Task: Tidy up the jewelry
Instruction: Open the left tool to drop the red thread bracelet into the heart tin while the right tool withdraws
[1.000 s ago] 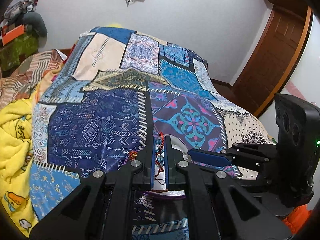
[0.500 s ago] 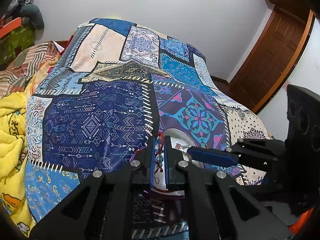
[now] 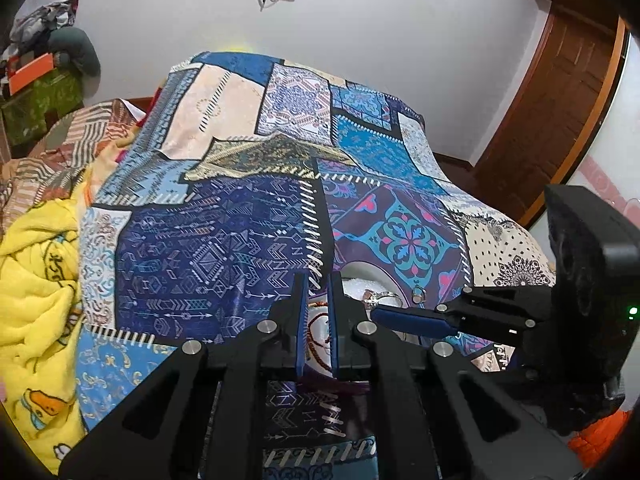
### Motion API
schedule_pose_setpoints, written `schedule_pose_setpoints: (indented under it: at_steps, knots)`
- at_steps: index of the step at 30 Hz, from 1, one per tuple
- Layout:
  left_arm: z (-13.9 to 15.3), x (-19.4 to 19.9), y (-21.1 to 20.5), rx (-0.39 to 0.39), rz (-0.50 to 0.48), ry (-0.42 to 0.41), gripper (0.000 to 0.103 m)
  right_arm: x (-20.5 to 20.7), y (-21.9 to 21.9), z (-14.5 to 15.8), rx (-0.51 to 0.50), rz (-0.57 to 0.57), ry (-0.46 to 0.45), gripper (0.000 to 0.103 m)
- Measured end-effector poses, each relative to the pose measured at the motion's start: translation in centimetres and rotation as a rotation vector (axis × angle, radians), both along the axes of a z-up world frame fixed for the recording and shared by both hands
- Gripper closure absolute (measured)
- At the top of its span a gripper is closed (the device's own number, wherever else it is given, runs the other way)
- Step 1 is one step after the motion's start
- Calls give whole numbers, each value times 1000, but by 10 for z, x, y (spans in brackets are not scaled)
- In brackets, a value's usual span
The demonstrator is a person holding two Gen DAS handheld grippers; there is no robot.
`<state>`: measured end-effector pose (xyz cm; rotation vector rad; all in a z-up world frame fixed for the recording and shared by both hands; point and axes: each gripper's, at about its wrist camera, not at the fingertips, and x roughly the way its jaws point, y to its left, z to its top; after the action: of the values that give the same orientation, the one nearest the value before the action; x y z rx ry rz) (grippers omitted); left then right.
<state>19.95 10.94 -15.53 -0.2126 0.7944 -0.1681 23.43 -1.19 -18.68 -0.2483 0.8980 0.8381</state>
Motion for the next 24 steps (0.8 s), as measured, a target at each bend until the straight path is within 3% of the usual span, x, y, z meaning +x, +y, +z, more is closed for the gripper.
schedule_pose_setpoints:
  at_steps: [10, 14, 24]
  knots:
    - [29, -15, -8, 68, 35, -51, 86, -9, -24, 27, 58, -54, -32, 74]
    - [42, -22, -17, 81, 34, -76, 78, -9, -49, 44, 89, -113, -63, 73]
    - [47, -25, -64, 83, -34, -59, 75, -6, -123, 68, 114, -272, -108, 73]
